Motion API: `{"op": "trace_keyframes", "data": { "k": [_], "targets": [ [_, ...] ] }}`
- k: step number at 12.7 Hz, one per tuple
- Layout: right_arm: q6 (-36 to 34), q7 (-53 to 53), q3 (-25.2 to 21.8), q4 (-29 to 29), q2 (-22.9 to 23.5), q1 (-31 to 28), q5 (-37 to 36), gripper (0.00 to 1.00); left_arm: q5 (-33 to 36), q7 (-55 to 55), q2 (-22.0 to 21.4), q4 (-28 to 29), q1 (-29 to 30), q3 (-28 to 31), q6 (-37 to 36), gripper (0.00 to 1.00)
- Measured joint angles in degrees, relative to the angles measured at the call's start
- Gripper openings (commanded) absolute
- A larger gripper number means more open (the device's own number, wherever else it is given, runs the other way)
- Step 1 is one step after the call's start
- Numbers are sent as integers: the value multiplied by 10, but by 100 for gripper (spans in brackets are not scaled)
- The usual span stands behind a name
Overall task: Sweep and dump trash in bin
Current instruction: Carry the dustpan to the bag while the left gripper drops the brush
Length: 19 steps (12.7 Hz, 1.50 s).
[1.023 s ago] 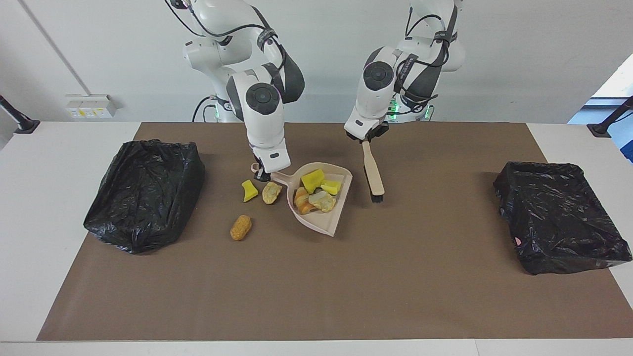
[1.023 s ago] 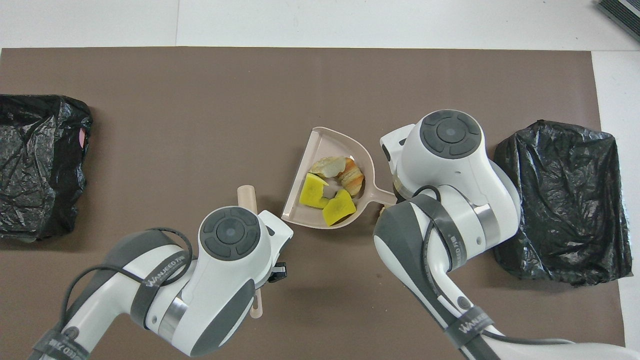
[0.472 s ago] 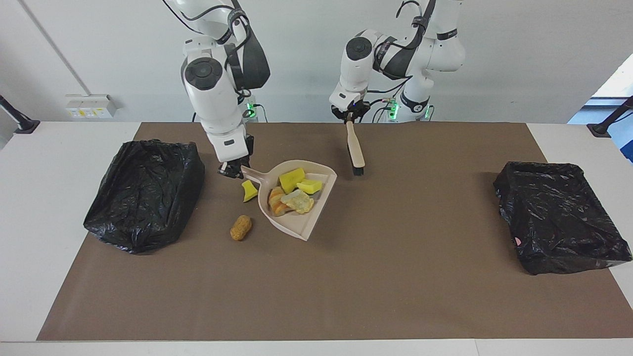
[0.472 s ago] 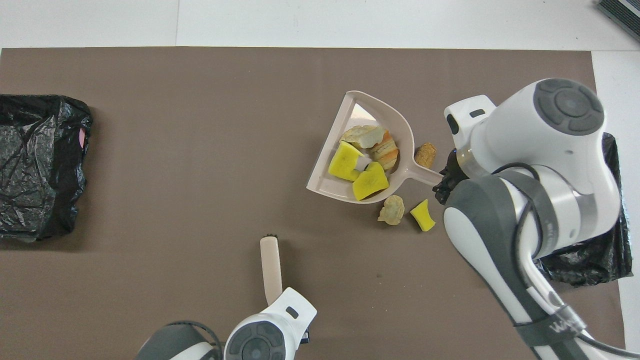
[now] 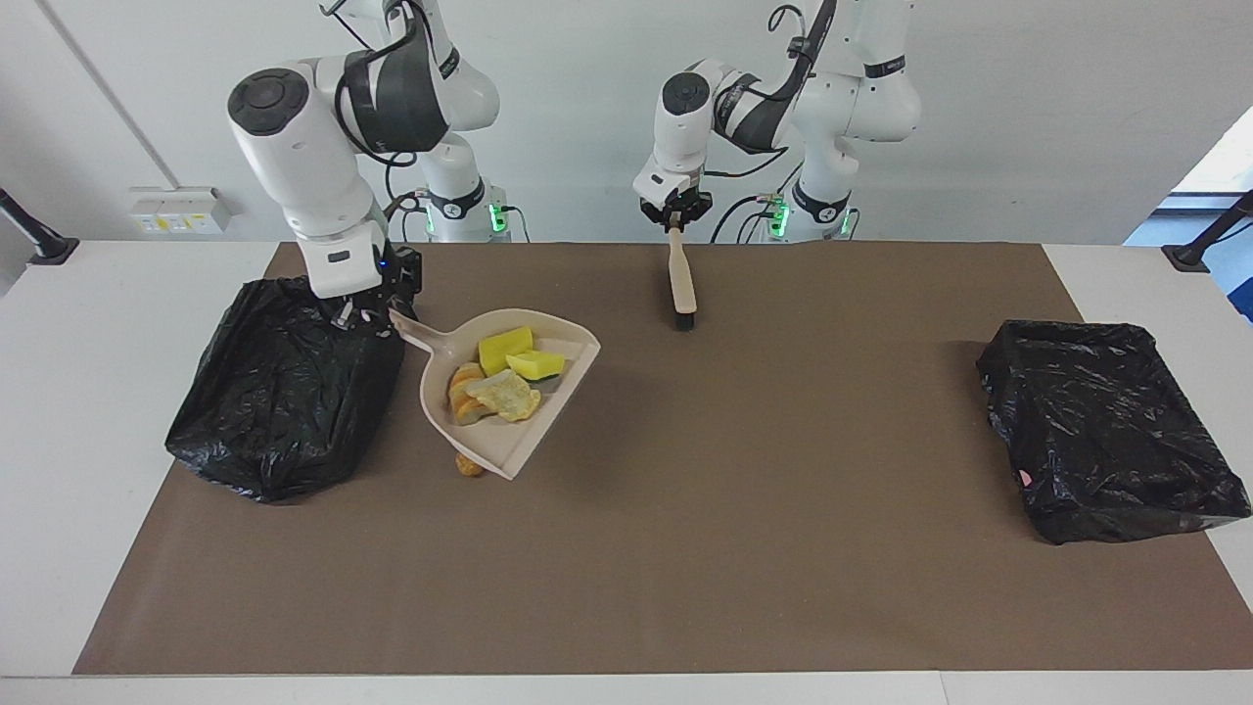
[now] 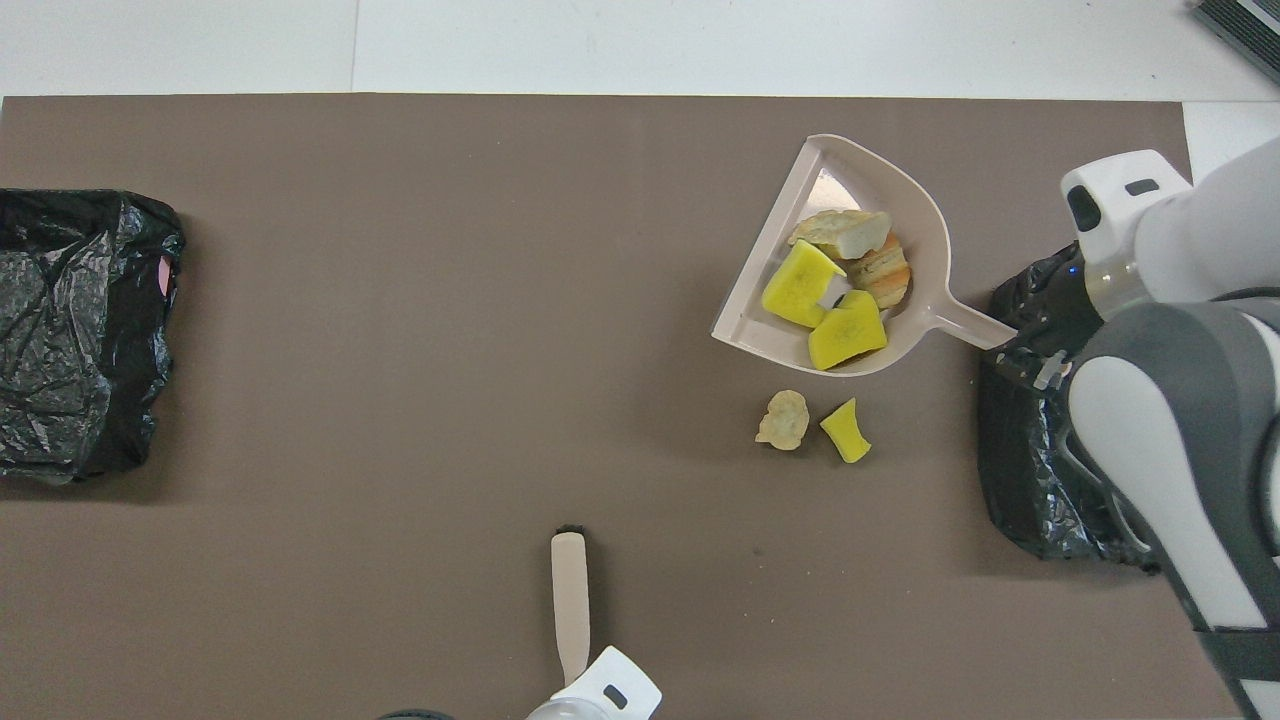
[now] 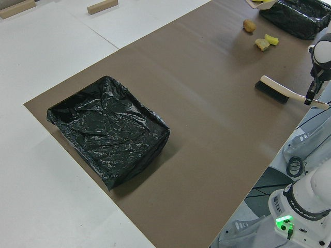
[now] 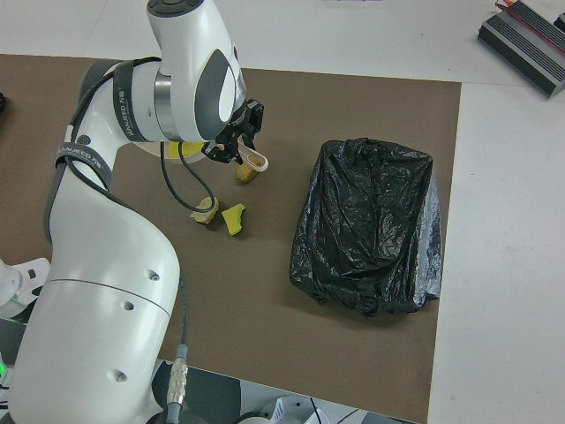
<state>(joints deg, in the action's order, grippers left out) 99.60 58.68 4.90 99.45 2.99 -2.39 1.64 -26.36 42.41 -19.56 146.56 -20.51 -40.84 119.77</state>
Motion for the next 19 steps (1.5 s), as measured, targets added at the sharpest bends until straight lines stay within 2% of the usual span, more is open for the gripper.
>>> {"op": "trace_keyframes", "data": {
  "k": [1, 2, 4, 5, 8, 10, 13, 17, 19],
  "targets": [
    [-6, 28, -1, -1, -2, -23, 0, 0, -7, 1, 0, 0, 0, 1, 0, 0],
    [-11, 56, -1, -1, -3, -47, 0, 0, -10, 2, 0, 0, 0, 1, -1, 9],
    [-27, 103, -3, -2, -4, -94, 1, 0, -15, 2, 0, -1, 0, 2, -1, 46],
    [-34, 124, -4, -2, -5, -116, 0, 0, -17, 2, 0, -1, 0, 3, -1, 56],
    [-46, 189, -20, -2, -13, -175, -9, 0, -19, -18, 10, -16, 9, 4, -1, 100],
    [-45, 228, -25, -2, -15, -210, -50, 0, -5, -56, 40, -50, 33, 6, -1, 100],
    [3, 285, -27, 7, -12, -260, -109, 0, 120, -65, 110, -119, 58, 21, -1, 100],
    [56, 296, -24, 31, 2, -265, -233, 0, 244, -86, 194, -243, 61, 116, -30, 100],
    [77, 296, -22, 43, 2, -249, -295, 0, 270, -132, 209, -293, 62, 170, -57, 100]
  ]
}}
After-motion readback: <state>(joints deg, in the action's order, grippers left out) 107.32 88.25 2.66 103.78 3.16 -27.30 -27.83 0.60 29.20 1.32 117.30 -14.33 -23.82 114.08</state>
